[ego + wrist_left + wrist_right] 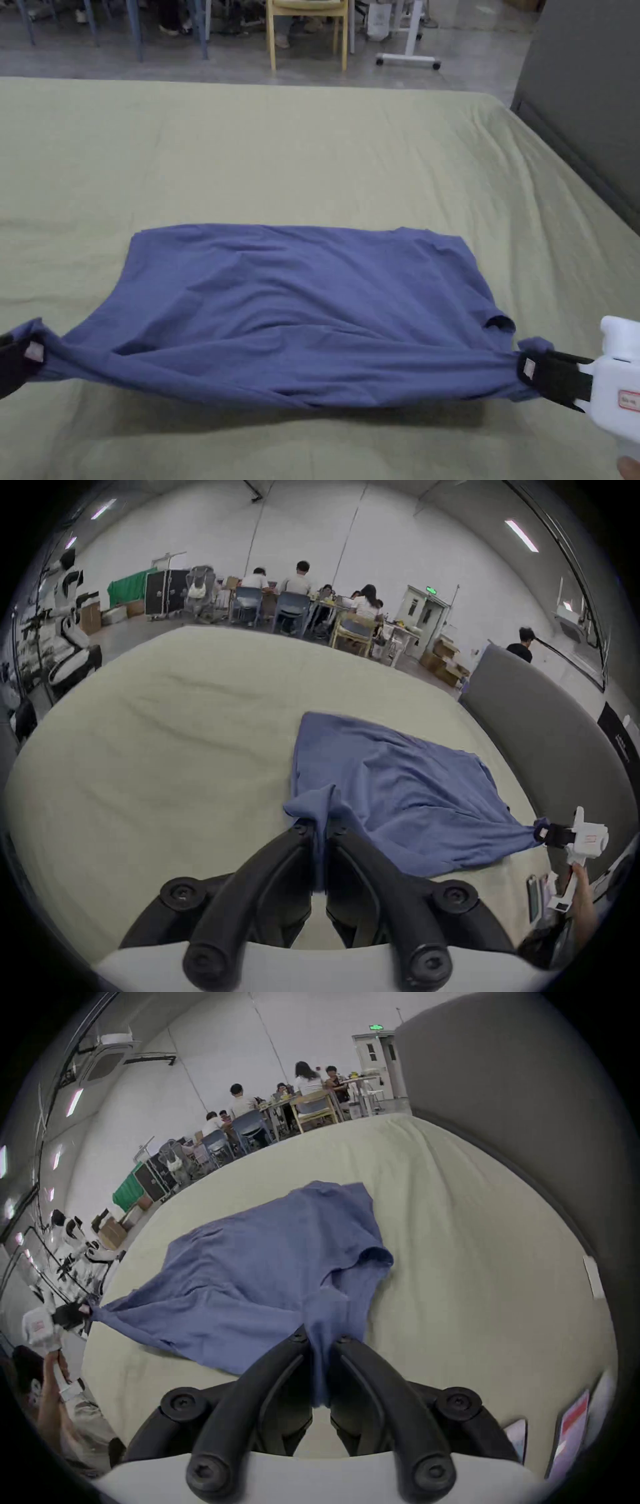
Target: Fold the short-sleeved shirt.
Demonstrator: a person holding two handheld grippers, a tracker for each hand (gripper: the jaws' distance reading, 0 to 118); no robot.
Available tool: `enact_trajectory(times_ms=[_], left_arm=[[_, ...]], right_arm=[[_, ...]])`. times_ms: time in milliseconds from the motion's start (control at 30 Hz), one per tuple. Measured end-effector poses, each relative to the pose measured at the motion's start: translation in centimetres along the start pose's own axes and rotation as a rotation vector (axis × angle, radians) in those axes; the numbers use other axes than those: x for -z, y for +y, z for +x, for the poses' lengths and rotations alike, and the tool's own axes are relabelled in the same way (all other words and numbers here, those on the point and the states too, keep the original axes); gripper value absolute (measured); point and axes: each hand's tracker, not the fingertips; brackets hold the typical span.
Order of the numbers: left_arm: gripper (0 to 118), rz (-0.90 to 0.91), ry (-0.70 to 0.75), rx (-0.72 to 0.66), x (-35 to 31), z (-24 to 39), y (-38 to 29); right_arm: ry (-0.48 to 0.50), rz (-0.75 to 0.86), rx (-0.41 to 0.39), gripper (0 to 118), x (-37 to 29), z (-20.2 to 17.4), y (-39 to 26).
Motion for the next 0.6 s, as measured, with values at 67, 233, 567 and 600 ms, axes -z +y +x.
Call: enact_trajectory(times_ms=[67,233,567,600], left_arm=[[4,-0.028,0.006,-0.023,-2.6,-0.4,-3.1],[4,-0.147,0.088,0.019,-6.0,-0.8,-10.5],[82,-0.315,0.081,-0.005,-3.7,-1.2,-11.7],[82,-0.309,0.083,0.003,-4.2,-1.2,-11.3]], right_arm=[[-0.001,-0.018,0.016,8,-2.0,1.4,-2.2],[-0.04,-0.121,-0.007,8,-5.2,2.9,-7.4],[-0.132,-0.299,-0.102,107,-1.8,2.5,-8.1],[-0.128,-0.284,-0.093,107,-2.3,2.1,-8.0]])
